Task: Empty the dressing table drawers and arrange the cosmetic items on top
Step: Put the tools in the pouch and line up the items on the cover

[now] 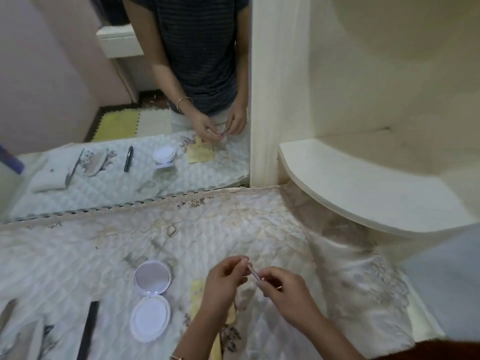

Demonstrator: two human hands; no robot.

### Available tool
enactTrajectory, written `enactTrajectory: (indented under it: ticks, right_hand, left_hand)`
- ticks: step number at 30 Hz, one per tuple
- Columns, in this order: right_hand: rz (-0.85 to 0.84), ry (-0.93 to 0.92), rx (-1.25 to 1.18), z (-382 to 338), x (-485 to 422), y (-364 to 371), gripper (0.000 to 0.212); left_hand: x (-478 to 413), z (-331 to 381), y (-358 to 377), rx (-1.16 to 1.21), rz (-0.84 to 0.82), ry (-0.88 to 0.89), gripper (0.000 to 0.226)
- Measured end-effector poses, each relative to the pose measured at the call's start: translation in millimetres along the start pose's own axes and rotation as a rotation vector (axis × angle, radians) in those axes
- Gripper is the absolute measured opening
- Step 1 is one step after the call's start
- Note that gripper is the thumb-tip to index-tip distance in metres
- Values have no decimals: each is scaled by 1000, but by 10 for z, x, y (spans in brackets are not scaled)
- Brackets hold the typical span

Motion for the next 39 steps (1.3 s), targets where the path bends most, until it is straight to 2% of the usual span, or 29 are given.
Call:
enactTrajectory:
  ticks: [3,8,10,12,15,18,20,22,24,26,32,39]
  right_hand:
    - [-11,31,-53,-10,28,-3,33]
    - [1,-20,74,-74,3,-30,33]
    - [23,1,109,-4,57,-92,34]
    - [69,105,-9,203,182,-167,32]
    - [183,250,-130,475,266,-307,25]
    - [187,233,-34,468,127,-260,27]
    - [176,217,-9,426,26,-175,26]
    - [186,218,19,414,-45,-123,16]
    - [179,224,58,422,-86,-74,5]
    - [178,219,95,445,-94,-31,14]
    - [179,193,192,500,-54,60,30]
    - [186,180,204,509,25,65,24]
  left_hand:
    - [6,37,-28,16,92,-16,14]
    - [42,12,27,199,135,-93,21]
    - [-78,47,-195,302,231,-114,26]
    - [-256,179,-569,353,332,-70,28]
    - [-337,402,-678,106,223,1,20]
    - [-188,168,-324,-240,76,-13,12]
    - [-87,-90,-144,-437,62,-11,11]
    - [-41,-269,-44,-571,57,32,16]
    - [-20,-359,17,-630,46,69,15]
    - [-16,-401,69,-701,31,106,5]
    - [-4,-421,95,-782,81,181,19]
    - [167,-429,-136,-762,122,153,23]
Point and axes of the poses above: each hand's wrist, its own x-axis away from the middle knuckle, its own y-axis out of the palm, z = x × y, the point moved 7 cm from there along -x, towards the middle knuckle, and after that the axes turned 5 degrees about -x, right-handed, at the moved point
